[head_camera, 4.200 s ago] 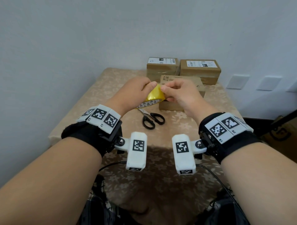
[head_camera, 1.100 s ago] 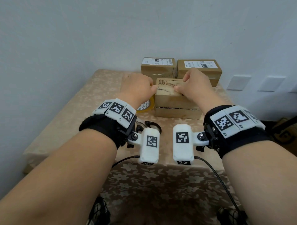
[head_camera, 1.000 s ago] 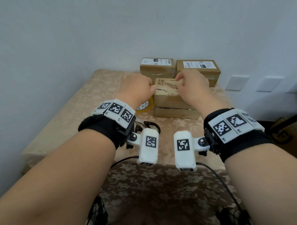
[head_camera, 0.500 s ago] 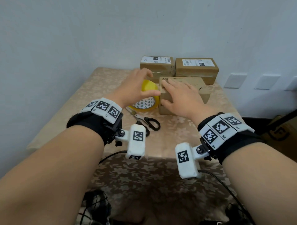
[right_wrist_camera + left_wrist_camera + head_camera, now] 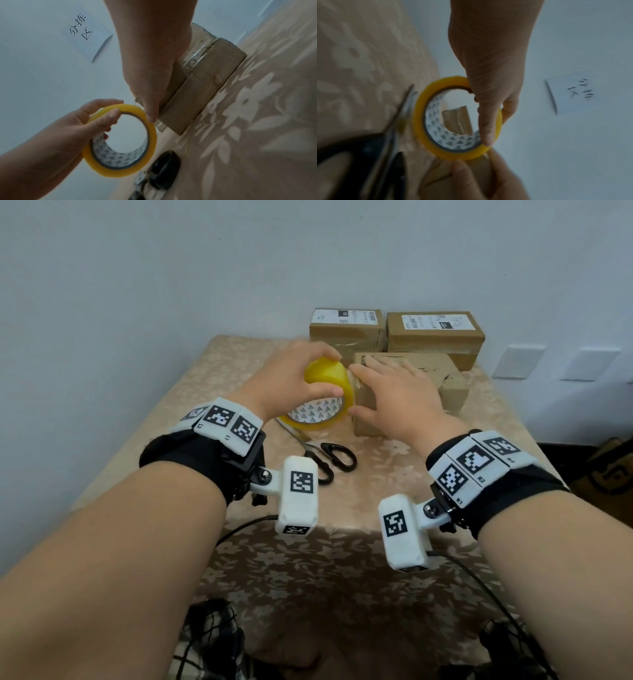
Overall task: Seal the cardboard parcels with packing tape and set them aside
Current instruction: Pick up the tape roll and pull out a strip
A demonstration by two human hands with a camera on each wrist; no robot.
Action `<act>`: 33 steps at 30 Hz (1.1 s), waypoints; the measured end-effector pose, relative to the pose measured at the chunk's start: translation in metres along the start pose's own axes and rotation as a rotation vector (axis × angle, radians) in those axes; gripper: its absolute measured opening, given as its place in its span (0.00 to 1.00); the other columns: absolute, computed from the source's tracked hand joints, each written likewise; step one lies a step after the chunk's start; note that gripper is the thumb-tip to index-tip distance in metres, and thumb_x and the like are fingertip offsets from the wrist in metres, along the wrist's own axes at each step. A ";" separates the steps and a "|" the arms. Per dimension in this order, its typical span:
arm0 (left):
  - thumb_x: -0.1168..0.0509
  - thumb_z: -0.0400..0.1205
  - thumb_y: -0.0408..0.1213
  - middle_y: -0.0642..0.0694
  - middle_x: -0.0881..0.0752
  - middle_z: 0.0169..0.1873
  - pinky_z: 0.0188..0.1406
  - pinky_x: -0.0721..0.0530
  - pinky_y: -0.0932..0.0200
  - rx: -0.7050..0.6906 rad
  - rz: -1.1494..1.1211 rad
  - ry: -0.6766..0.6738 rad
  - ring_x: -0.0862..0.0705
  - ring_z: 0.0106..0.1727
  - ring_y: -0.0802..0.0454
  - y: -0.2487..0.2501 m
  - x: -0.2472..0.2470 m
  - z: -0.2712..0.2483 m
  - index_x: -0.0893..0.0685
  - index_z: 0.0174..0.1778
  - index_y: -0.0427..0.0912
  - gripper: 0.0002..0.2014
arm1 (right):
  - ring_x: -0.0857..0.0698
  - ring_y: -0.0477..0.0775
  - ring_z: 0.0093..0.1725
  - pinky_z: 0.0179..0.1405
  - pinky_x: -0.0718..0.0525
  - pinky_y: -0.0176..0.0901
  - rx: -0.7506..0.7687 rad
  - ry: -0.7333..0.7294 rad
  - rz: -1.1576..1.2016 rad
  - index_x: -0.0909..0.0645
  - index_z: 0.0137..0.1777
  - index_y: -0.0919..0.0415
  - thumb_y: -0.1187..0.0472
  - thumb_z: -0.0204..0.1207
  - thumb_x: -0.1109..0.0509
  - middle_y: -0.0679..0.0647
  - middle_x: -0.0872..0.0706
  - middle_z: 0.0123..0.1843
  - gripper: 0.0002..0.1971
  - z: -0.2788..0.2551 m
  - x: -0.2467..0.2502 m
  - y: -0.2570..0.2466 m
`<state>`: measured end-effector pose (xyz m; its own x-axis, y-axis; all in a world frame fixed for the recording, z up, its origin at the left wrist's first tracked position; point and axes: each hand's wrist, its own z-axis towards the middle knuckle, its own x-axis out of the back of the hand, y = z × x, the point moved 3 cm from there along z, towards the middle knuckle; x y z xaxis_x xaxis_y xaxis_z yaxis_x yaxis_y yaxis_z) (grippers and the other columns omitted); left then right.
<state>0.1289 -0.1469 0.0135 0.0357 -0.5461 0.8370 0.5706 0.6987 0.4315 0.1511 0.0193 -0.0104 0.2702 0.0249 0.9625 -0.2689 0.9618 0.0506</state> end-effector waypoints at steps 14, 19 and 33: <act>0.34 0.76 0.58 0.48 0.30 0.52 0.56 0.32 0.54 0.041 0.404 -0.236 0.32 0.56 0.50 0.012 0.004 0.003 0.27 0.74 0.58 0.30 | 0.46 0.49 0.84 0.82 0.51 0.54 -0.073 -0.039 0.077 0.50 0.85 0.48 0.43 0.83 0.47 0.48 0.45 0.86 0.32 -0.008 -0.001 0.015; 0.33 0.79 0.52 0.49 0.24 0.61 0.59 0.33 0.59 0.084 0.173 -0.181 0.28 0.65 0.52 0.004 0.009 -0.006 0.29 0.76 0.54 0.28 | 0.47 0.48 0.84 0.82 0.54 0.52 -0.154 -0.045 0.291 0.44 0.84 0.50 0.46 0.88 0.62 0.48 0.43 0.85 0.27 -0.008 0.003 0.014; 0.31 0.76 0.54 0.50 0.27 0.51 0.52 0.33 0.60 0.068 0.256 -0.188 0.27 0.55 0.52 0.012 0.015 -0.004 0.22 0.70 0.55 0.26 | 0.49 0.56 0.85 0.82 0.57 0.64 -0.410 -0.142 0.086 0.49 0.85 0.61 0.42 0.84 0.57 0.56 0.47 0.86 0.33 0.013 -0.006 0.003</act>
<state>0.1391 -0.1485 0.0300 0.0152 -0.2584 0.9659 0.5067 0.8348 0.2153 0.1369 0.0188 -0.0129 0.1250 0.0998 0.9871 0.1116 0.9872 -0.1139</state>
